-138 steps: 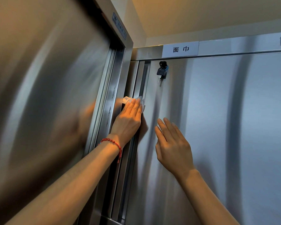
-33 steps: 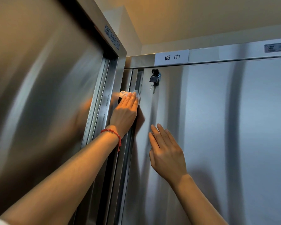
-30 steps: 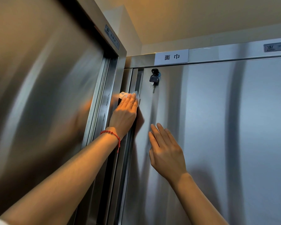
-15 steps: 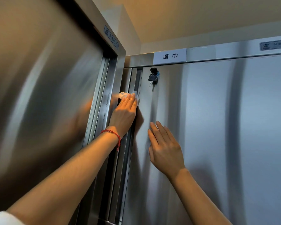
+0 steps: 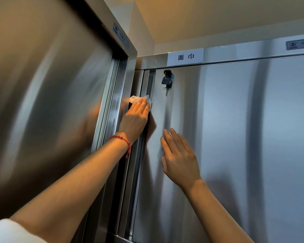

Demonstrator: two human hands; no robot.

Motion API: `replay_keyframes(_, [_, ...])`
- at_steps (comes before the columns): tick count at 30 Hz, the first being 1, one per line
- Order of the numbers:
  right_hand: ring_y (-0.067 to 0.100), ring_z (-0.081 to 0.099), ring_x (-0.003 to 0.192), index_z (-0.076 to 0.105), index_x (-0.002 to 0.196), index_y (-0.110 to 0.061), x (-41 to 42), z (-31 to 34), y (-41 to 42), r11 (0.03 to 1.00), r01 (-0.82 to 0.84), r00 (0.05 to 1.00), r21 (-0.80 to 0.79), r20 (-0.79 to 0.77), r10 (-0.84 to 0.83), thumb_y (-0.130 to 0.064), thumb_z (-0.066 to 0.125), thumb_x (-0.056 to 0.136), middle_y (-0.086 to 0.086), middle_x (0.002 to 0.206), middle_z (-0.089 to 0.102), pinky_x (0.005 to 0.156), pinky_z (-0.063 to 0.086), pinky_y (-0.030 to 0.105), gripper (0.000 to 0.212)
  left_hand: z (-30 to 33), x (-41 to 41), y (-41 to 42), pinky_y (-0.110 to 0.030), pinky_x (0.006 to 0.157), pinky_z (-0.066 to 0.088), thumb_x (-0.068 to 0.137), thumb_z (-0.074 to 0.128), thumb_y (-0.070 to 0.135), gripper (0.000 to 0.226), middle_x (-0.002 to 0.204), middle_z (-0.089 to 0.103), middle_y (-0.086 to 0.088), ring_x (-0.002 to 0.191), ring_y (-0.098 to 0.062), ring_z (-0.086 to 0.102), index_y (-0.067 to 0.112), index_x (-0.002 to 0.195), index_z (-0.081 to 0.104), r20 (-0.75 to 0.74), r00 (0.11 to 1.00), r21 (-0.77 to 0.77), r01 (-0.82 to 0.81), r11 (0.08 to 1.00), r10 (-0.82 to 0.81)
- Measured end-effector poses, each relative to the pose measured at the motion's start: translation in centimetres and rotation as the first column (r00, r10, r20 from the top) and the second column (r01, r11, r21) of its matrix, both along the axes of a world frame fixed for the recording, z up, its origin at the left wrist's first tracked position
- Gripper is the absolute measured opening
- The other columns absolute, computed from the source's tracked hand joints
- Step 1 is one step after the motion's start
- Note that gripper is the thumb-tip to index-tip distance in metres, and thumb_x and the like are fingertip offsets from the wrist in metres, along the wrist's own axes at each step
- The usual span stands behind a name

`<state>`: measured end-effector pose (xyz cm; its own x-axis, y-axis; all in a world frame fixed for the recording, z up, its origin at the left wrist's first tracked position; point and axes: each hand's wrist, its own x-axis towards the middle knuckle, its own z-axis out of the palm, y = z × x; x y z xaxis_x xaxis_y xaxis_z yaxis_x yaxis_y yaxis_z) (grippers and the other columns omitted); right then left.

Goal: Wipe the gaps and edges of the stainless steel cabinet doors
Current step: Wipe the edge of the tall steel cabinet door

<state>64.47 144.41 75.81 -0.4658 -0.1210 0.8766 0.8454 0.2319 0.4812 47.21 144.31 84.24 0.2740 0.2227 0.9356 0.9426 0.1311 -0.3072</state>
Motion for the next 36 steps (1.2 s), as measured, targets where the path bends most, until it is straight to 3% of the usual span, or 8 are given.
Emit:
replay_keyframes(22, [0.032, 0.055, 0.119, 0.067, 0.115, -0.001, 0.0, 0.0, 0.0, 1.0, -0.003, 1.0, 0.002, -0.005, 0.003, -0.017, 0.07, 0.073, 0.016, 0.124, 0.062, 0.102, 0.04, 0.043, 0.045, 2.9, 0.5, 0.1, -0.026, 0.11, -0.011, 0.1, 0.029, 0.001, 0.052, 0.156, 0.006, -0.016, 0.145, -0.026, 0.006, 0.001, 0.148, 0.01, 0.043, 0.999, 0.06, 0.018, 0.998, -0.02])
replay_keyframes(36, [0.032, 0.056, 0.118, 0.068, 0.114, -0.002, 0.0, -0.1, -0.1, 1.0, -0.009, 1.0, 0.011, -0.008, 0.009, -0.016, 0.072, 0.071, 0.016, 0.123, 0.062, 0.102, 0.04, 0.043, 0.046, 3.5, 0.5, -0.1, -0.032, 0.115, -0.005, 0.1, 0.027, 0.002, 0.052, 0.156, 0.005, -0.016, 0.145, -0.027, 0.005, 0.001, 0.148, 0.007, 0.027, 0.999, 0.047, -0.027, 0.999, 0.026])
